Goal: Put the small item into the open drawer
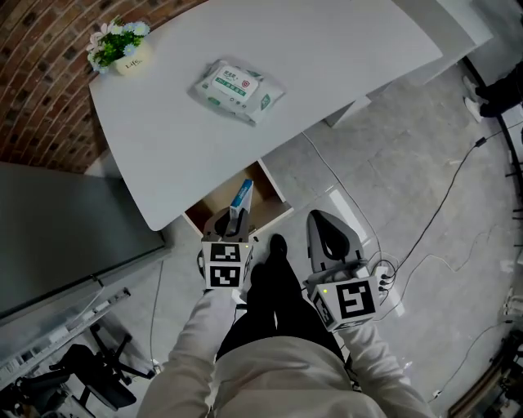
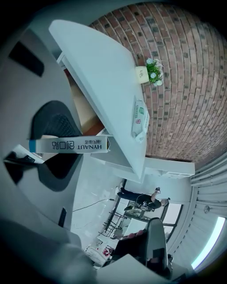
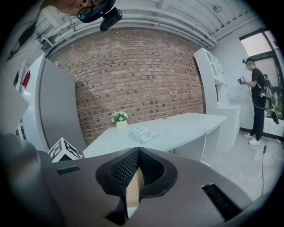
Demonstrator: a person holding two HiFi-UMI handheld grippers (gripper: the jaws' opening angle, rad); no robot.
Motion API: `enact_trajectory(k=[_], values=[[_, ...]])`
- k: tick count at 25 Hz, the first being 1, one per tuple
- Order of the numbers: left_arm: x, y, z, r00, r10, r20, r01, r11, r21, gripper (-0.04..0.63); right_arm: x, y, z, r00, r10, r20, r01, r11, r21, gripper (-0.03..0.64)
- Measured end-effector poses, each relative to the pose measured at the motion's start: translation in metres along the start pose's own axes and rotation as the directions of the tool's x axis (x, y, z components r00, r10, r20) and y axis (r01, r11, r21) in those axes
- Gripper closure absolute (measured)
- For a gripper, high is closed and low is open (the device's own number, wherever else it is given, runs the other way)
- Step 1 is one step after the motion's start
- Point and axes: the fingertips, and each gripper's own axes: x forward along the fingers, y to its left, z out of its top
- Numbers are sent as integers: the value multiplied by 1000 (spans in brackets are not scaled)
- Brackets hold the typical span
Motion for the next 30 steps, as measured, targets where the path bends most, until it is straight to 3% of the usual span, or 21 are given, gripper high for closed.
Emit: enact_trajectory(k=[8, 13, 23, 30], values=[[39, 13, -26, 996, 23, -88, -24, 1000, -19, 514, 11, -12, -13, 999, -10, -43, 10, 1000, 11, 591], [60, 16, -50, 989, 28, -148, -38, 997, -67, 514, 16, -14, -24, 999, 1, -55, 1, 1000, 27, 591], [87, 30, -82, 970, 62, -236, -80, 995, -67, 514, 28, -10, -35, 996, 24, -82, -21, 999, 41, 591], [106, 36, -97, 955, 65, -291, -76, 997, -28, 514, 37, 2, -41, 993, 59, -98, -56, 998, 37, 591]])
